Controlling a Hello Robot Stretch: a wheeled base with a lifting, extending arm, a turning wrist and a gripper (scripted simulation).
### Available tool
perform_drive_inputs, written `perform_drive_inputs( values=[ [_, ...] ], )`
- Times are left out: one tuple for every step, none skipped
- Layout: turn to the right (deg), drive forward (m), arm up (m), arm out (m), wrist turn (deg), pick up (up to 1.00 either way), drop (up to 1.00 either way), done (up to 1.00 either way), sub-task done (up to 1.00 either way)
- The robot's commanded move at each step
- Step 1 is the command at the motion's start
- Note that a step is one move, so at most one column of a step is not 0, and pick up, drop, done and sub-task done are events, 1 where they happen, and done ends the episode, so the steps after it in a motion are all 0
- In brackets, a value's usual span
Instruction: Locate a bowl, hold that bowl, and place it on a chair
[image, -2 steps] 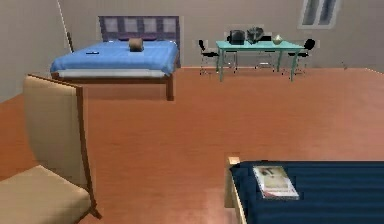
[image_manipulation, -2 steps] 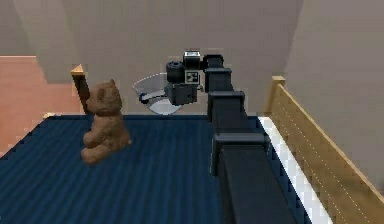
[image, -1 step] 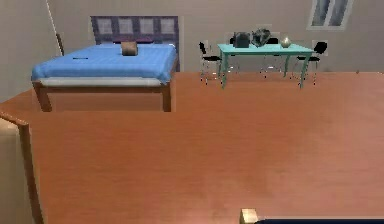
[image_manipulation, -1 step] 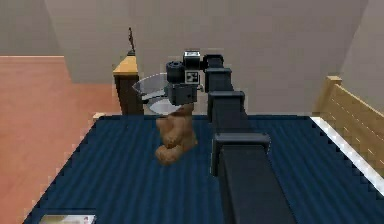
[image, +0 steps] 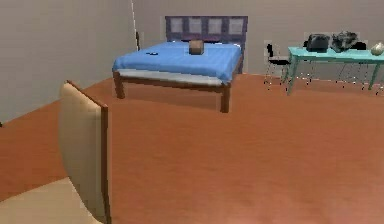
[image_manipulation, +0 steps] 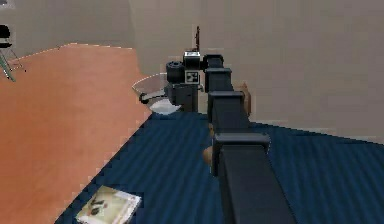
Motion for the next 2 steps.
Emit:
perform_drive_inputs(
  values=[
    [0.0, 0.9, 0.0, 0.0, 0.0, 0.0, 0.0, 0.0, 0.0],
    [-3.0, 0.0, 0.0, 0.0, 0.0, 0.0, 0.0, 0.0, 0.0]
  ],
)
